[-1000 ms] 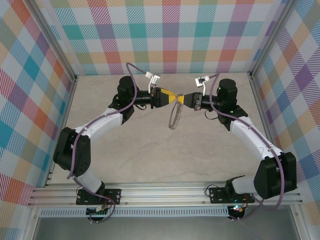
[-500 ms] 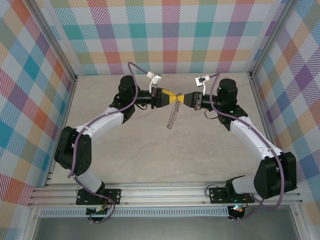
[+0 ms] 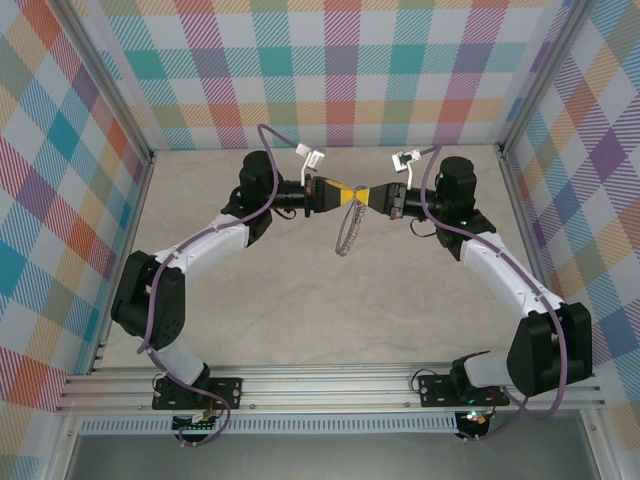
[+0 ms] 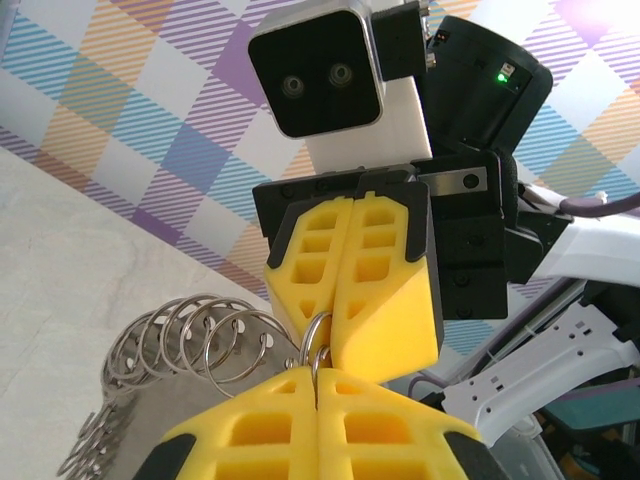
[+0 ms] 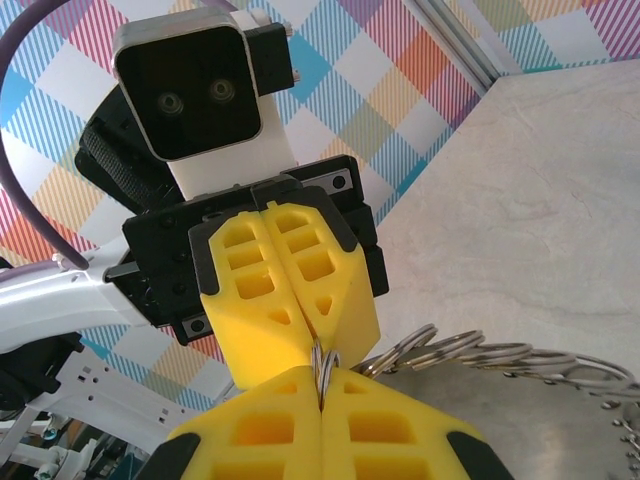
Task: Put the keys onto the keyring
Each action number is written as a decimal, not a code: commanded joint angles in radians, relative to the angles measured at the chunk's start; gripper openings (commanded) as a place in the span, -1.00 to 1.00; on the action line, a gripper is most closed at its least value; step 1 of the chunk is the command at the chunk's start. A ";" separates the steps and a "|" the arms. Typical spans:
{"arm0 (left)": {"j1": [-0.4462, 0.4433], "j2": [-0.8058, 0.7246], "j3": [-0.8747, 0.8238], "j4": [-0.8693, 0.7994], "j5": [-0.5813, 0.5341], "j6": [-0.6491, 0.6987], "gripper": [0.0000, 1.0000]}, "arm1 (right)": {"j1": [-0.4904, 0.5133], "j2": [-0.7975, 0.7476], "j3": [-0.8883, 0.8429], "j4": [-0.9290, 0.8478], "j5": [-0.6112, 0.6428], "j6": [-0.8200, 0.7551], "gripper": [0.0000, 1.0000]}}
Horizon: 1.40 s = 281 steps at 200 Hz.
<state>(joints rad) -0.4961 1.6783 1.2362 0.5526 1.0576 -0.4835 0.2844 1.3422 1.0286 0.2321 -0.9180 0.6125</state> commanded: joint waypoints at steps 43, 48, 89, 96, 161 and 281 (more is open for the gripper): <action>-0.033 -0.008 0.007 0.106 -0.026 -0.021 -1.00 | -0.044 -0.062 -0.016 0.022 0.051 0.021 -0.33; -0.033 -0.008 0.005 0.111 -0.031 -0.025 -1.00 | -0.057 -0.077 -0.026 0.028 0.058 0.030 -0.29; -0.033 -0.008 -0.012 0.170 -0.054 -0.063 -1.00 | -0.103 -0.196 -0.124 0.022 0.217 0.089 0.09; -0.033 -0.010 -0.016 0.181 -0.062 -0.069 -1.00 | -0.103 -0.215 -0.140 0.007 0.261 0.088 0.21; -0.033 0.018 -0.026 0.277 -0.083 -0.146 -1.00 | -0.052 -0.270 -0.223 -0.033 0.411 0.075 0.69; -0.033 0.045 -0.026 0.316 -0.092 -0.183 -1.00 | 0.137 -0.305 -0.246 -0.115 0.617 -0.041 0.45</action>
<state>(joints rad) -0.5243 1.7218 1.2133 0.7963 0.9745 -0.6586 0.4026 1.0611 0.7853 0.1253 -0.3336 0.6117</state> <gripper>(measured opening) 0.050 0.735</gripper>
